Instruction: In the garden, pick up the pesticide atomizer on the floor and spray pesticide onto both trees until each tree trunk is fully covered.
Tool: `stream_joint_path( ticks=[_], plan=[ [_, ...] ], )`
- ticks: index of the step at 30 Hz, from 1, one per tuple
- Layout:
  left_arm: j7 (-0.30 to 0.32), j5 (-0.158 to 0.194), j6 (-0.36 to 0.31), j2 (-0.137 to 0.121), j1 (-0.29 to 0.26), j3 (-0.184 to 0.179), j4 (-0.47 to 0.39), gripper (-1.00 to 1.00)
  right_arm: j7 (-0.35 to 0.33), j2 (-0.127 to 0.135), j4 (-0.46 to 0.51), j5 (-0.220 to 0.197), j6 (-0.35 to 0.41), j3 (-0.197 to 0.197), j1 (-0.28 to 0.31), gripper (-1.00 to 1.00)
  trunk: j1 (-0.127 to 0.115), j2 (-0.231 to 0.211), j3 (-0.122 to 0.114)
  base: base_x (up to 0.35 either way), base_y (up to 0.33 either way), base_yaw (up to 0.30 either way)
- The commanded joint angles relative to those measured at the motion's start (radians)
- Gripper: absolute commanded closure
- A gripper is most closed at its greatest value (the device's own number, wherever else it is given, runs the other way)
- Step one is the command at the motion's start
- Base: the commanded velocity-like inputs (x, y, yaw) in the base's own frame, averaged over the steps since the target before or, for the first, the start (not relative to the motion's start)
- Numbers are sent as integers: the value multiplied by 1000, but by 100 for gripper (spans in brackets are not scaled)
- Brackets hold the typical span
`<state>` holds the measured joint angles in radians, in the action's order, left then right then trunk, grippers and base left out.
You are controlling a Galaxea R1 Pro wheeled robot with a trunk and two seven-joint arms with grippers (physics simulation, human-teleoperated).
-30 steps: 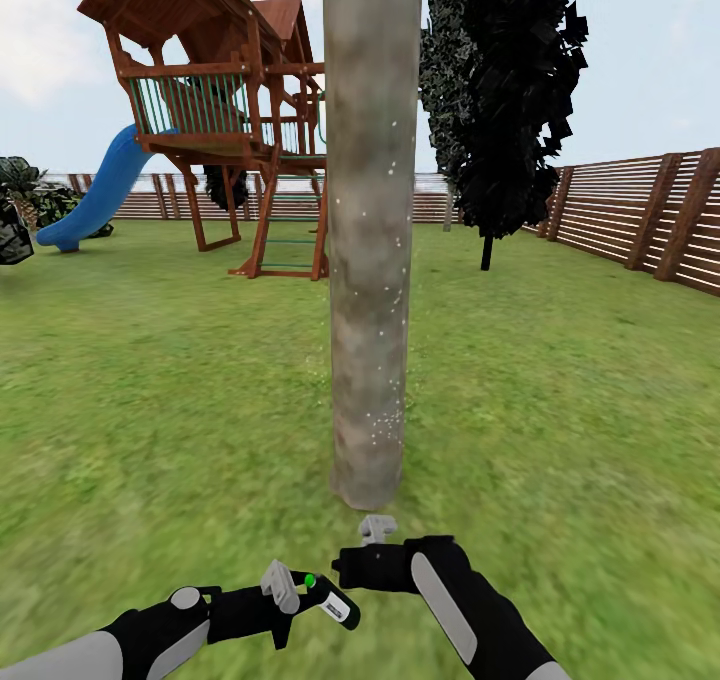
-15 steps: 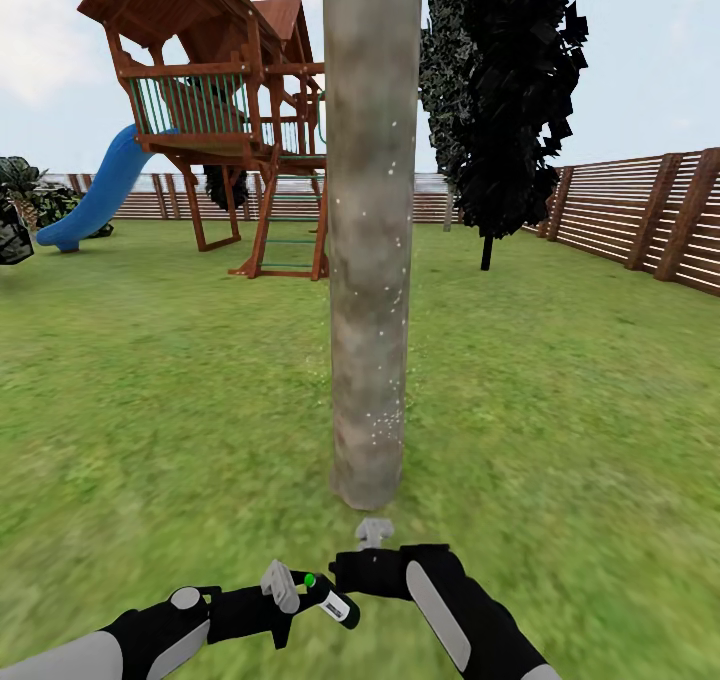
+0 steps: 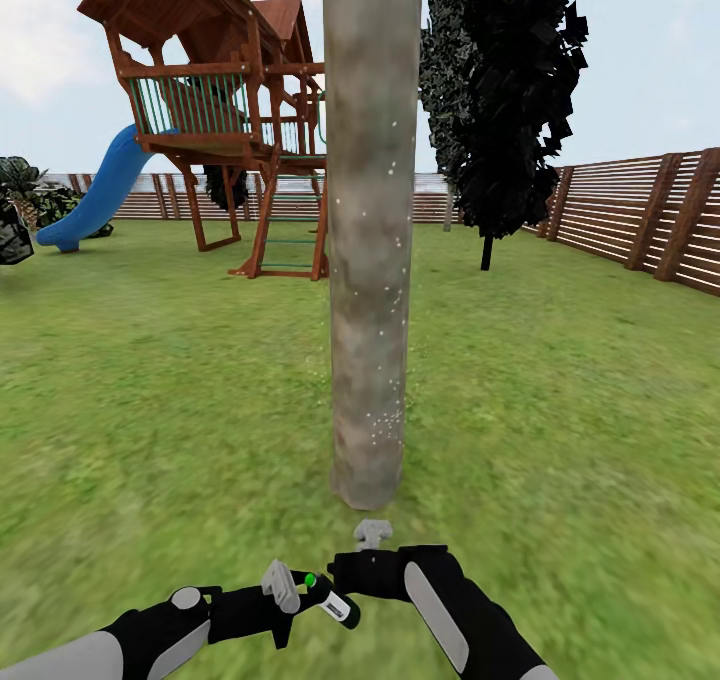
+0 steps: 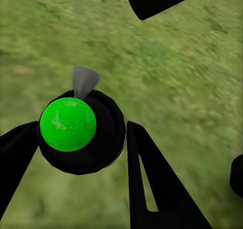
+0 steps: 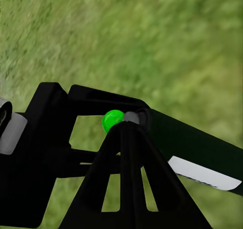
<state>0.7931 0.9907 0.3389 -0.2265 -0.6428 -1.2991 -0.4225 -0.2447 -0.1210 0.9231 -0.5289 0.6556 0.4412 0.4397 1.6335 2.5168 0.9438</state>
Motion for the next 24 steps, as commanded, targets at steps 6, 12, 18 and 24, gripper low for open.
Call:
stream_joint_path(
  ticks=[6, 12, 18, 24],
  plan=[
    [0, 9, 5, 0, -2, -8, -1, 100, -2, -1, 0, 1, 4, 0, 1, 100, 0, 0, 1, 0, 0, 0],
    [0, 9, 5, 0, -2, -8, -1, 100, -2, -4, -12, 1, 4, 1, 1, 100, 0, 0, 1, 0, 0, 0],
    [0, 9, 5, 0, -2, -8, -1, 100, 0, -11, -22, 1, 3, 30, 1, 100, 0, 0, 1, 0, 0, 0],
    [0, 9, 5, 1, -2, -8, -1, 100, 1, -11, -24, 1, 2, 33, 1, 100, 0, 0, 1, 0, 0, 0]
  ],
)
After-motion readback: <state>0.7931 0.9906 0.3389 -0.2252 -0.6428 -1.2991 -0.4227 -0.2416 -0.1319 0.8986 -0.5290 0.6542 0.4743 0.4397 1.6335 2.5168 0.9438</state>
